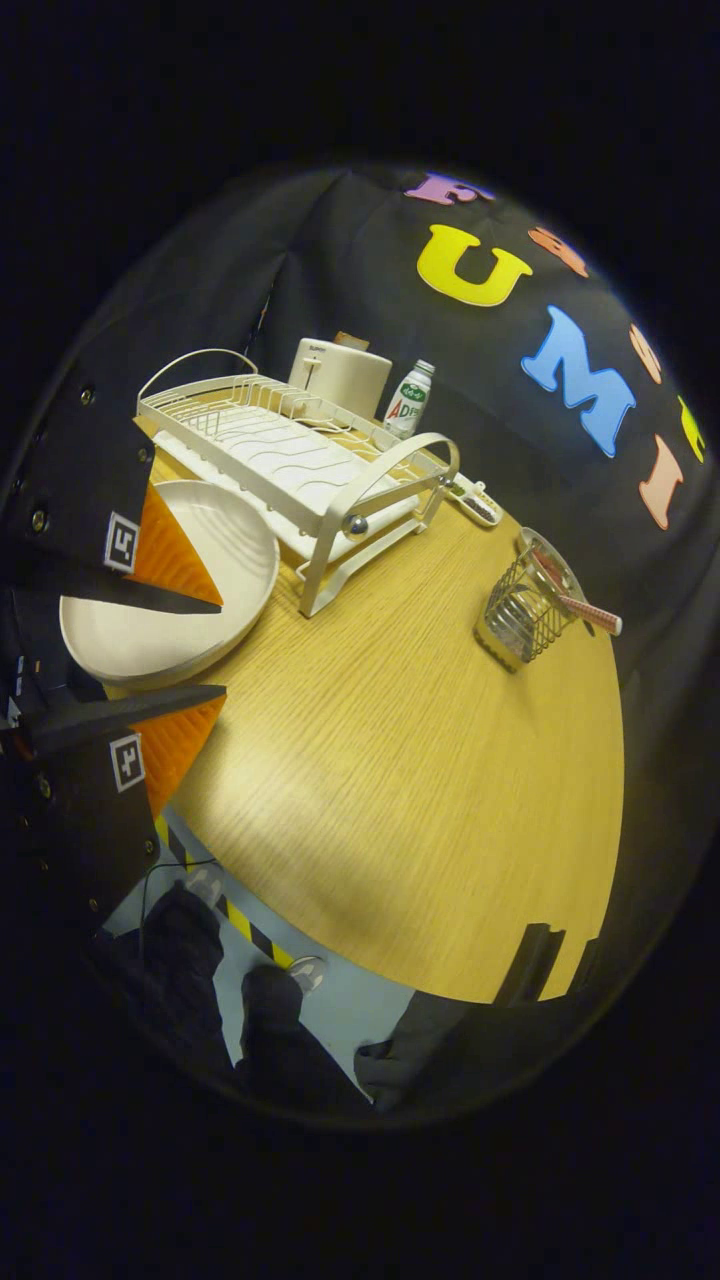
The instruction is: Take the plate from the dish rack, then take the spoon from the basket and place it into the plate.
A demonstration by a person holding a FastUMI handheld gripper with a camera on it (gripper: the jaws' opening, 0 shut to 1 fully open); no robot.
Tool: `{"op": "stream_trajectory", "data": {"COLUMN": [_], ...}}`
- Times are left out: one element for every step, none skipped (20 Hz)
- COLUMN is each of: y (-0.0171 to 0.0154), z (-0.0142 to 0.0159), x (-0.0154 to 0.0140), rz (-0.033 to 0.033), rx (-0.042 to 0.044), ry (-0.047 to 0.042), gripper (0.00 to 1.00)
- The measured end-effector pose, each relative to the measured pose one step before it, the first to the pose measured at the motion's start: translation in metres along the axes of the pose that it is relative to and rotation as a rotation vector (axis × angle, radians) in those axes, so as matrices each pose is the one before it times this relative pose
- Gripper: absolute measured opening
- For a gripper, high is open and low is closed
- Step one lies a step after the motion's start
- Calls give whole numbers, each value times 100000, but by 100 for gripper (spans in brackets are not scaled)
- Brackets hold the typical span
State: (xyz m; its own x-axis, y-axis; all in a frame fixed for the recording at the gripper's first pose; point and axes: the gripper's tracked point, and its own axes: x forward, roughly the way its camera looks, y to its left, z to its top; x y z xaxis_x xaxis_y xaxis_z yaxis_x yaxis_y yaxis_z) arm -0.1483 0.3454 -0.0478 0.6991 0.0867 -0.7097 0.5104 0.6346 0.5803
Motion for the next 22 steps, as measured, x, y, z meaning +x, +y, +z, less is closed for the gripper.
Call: {"op": "stream_trajectory", "data": {"y": [289, 442, 237, 323, 159, 178, 259, 284, 271, 287, 311, 401, 365, 278, 250, 266, 236, 153, -28, -2, -69, -267], "z": [979, 1143, 1214, 1228, 1264, 1334, 1375, 1443, 1282, 1224, 1207, 1241, 1123, 1074, 1039, 873, 822, 812, 641, 605, 495, 404], "x": [-199, -204, -114, -73, 18, 57, 134, 276, 390, 437, 569, 472, 644, 672, 787, 756, 735, 840, 795, 863, 809, 735], "rz": [897, 907, 710, 502, -12, -130, 157, 5, -101, -248, -56, 122, -5, -397, -505, -276, -284, -561, -1015, -815, -1018, -1322], "rx": [-105, 33, 342, 586, 810, 1159, 1527, 1656, 1532, 1326, 1238, 1274, 1037, 642, 628, 1080, 1305, 1159, 771, 744, 346, 158], "ry": [-2713, -2908, -3065, -3066, -3109, -3125, -3215, -2973, -2769, -2651, -2702, -2433, -2078, -2147, -2116, -1713, -1625, -1670, -1431, -1221, -1019, -885], "gripper": [44, 44, 44, 44, 44, 44, 44, 44, 44, 44, 44, 44, 44, 44, 44, 44, 44, 44, 44, 44, 44, 44]}}
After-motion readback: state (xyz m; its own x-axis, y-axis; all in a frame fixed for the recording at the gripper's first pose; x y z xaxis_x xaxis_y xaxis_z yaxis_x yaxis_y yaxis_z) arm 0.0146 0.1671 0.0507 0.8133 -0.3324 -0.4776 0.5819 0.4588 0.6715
